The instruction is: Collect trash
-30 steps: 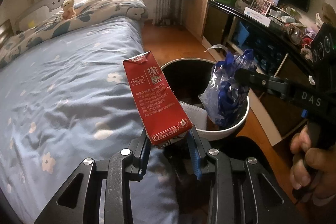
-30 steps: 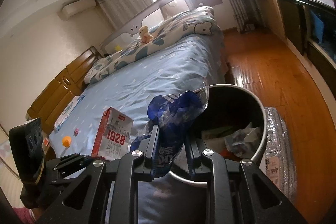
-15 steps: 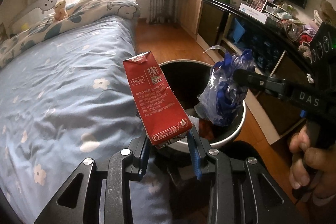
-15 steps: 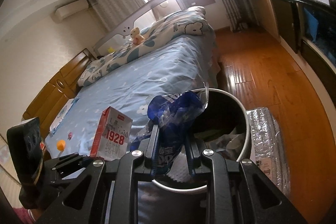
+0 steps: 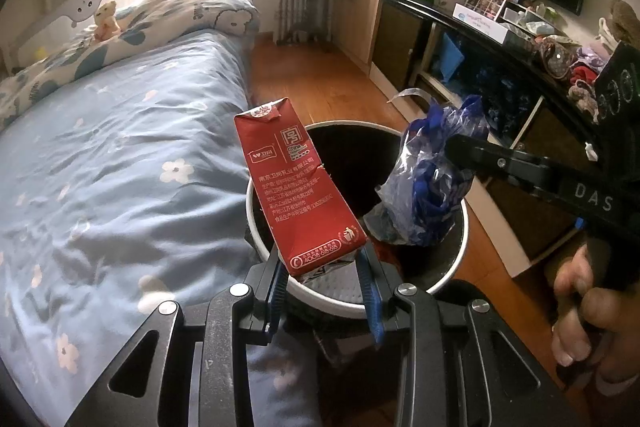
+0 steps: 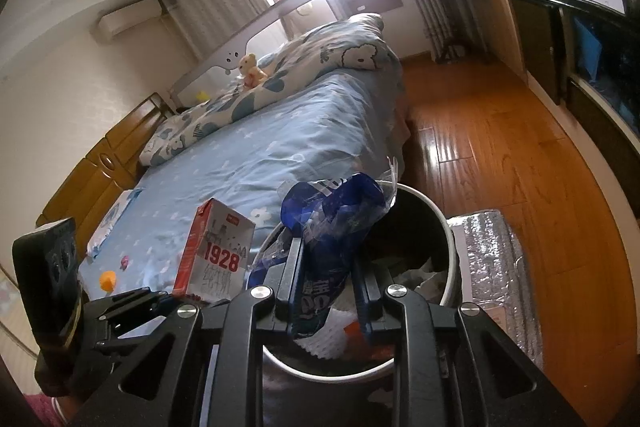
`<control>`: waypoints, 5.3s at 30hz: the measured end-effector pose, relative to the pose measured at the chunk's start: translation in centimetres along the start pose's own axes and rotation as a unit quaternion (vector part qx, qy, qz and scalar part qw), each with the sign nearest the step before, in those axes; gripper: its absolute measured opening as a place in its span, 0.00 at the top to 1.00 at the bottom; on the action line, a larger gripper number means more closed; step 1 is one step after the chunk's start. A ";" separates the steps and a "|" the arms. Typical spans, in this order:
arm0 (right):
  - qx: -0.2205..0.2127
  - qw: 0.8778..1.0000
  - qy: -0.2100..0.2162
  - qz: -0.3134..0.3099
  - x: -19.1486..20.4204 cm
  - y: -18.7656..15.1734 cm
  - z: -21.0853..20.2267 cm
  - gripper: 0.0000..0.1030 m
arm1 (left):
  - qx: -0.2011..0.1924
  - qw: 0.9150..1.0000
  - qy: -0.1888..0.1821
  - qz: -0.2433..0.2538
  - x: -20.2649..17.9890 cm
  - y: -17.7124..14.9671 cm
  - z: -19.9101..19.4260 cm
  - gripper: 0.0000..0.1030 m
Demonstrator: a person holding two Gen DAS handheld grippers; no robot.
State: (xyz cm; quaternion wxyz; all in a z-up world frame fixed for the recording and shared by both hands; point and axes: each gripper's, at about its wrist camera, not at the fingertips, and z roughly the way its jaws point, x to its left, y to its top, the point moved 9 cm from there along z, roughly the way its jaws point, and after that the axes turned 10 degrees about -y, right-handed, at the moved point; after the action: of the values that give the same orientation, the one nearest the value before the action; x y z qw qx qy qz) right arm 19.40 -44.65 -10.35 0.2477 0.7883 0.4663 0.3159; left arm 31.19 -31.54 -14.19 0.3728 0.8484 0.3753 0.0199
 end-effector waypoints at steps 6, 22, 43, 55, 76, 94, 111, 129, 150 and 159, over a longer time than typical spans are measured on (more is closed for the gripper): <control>0.001 1.000 -0.004 -0.001 0.1 0.0 0.2 0.78 | 0.005 1.000 0.001 -0.004 0.0 0.2 0.6 0.69; 0.010 1.000 -0.011 -0.009 -0.4 0.2 1.1 0.78 | 0.010 1.000 0.002 -0.005 -0.6 0.9 1.4 0.69; 0.022 0.999 -0.022 -0.010 -1.1 0.1 2.0 0.78 | 0.024 1.000 0.002 -0.010 -0.4 1.5 3.0 0.69; 0.028 0.999 -0.027 -0.012 -1.1 0.4 2.6 0.78 | 0.034 0.999 0.000 -0.008 -0.6 1.9 4.0 0.69; 0.037 0.999 -0.031 -0.014 -1.6 0.2 3.2 0.76 | 0.042 0.999 -0.002 -0.003 -0.8 2.2 4.1 0.68; 0.040 0.999 -0.025 0.007 -2.1 0.7 3.2 0.38 | 0.026 1.000 0.002 -0.003 -0.7 2.1 2.2 0.47; -0.009 1.000 0.006 0.013 2.9 0.6 -1.6 0.19 | -0.097 0.991 0.055 -0.075 3.3 -3.4 -9.1 0.30; 0.002 0.989 0.090 -0.115 18.4 -8.7 -2.9 0.12 | -0.183 0.950 0.190 -0.167 8.7 -14.6 -22.0 0.23; -0.132 0.968 0.084 -0.197 23.4 -9.7 -5.2 0.00 | -0.248 0.890 0.352 -0.151 6.9 -18.8 -26.4 0.01; -0.140 0.969 0.073 -0.192 22.3 -9.1 -6.1 0.00 | -0.246 0.897 0.346 -0.125 6.0 -18.2 -26.3 0.01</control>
State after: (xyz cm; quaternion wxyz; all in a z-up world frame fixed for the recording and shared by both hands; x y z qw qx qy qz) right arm 17.82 -20.16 -6.54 0.3767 0.6164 0.5768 0.3814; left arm 16.00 -3.38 -8.48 0.4159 0.6150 0.5669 0.3568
